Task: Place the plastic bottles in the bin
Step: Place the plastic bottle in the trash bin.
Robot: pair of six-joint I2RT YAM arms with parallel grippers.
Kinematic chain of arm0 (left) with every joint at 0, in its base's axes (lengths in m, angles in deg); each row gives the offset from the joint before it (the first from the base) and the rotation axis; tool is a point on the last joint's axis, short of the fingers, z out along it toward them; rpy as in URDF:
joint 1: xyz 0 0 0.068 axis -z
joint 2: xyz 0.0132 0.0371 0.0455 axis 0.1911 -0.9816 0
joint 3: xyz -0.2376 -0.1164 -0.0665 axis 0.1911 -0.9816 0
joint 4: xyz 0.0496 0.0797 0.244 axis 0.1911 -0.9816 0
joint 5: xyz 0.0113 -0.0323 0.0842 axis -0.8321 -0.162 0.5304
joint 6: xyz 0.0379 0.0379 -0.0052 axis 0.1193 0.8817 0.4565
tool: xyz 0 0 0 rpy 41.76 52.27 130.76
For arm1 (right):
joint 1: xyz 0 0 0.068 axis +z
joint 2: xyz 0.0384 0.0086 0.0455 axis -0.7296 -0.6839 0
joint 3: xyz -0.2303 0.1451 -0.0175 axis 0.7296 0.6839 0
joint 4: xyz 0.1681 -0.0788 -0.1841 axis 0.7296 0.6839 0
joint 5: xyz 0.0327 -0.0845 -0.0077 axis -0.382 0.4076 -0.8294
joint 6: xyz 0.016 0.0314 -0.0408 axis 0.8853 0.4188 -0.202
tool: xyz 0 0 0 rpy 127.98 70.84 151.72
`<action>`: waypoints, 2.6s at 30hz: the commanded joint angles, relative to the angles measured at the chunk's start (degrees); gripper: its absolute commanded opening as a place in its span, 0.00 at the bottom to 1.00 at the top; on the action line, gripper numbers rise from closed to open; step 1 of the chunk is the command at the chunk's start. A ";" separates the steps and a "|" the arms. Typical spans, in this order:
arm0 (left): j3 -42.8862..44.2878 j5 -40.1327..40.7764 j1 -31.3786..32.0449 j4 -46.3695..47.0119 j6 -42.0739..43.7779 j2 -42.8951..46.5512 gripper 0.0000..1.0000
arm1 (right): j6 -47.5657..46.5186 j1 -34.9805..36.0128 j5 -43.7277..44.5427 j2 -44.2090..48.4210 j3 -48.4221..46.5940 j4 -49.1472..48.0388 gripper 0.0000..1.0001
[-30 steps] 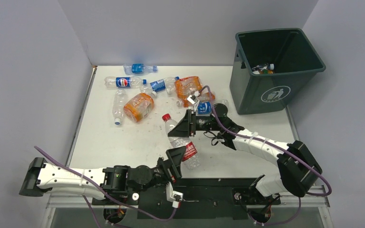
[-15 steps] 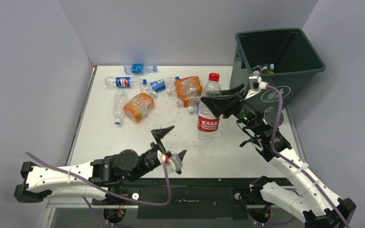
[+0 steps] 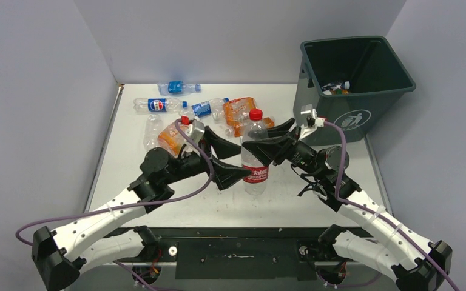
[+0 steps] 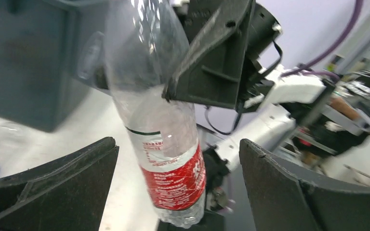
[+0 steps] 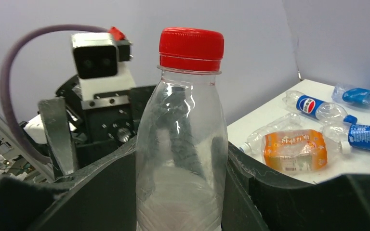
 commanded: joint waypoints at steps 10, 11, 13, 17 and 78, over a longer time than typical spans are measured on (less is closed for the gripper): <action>2.46 -15.51 -0.21 11.80 -10.71 -8.37 0.90 | 1.22 2.75 0.19 -0.53 0.41 -12.54 0.41; 2.49 -15.50 -0.15 12.02 -10.58 -8.57 0.84 | 1.24 2.85 0.22 -0.70 0.36 -12.49 0.41; 2.57 -14.75 -0.04 11.87 -10.23 -8.92 0.71 | 1.08 3.06 0.43 -0.91 0.35 -12.56 0.41; 2.43 -13.87 0.06 11.34 -9.79 -9.54 0.63 | 0.74 3.39 0.80 -0.88 0.43 -11.81 0.43; -9.29 32.38 0.19 -16.70 38.75 23.27 0.96 | -48.06 3.37 62.57 -5.48 -30.67 -9.72 0.05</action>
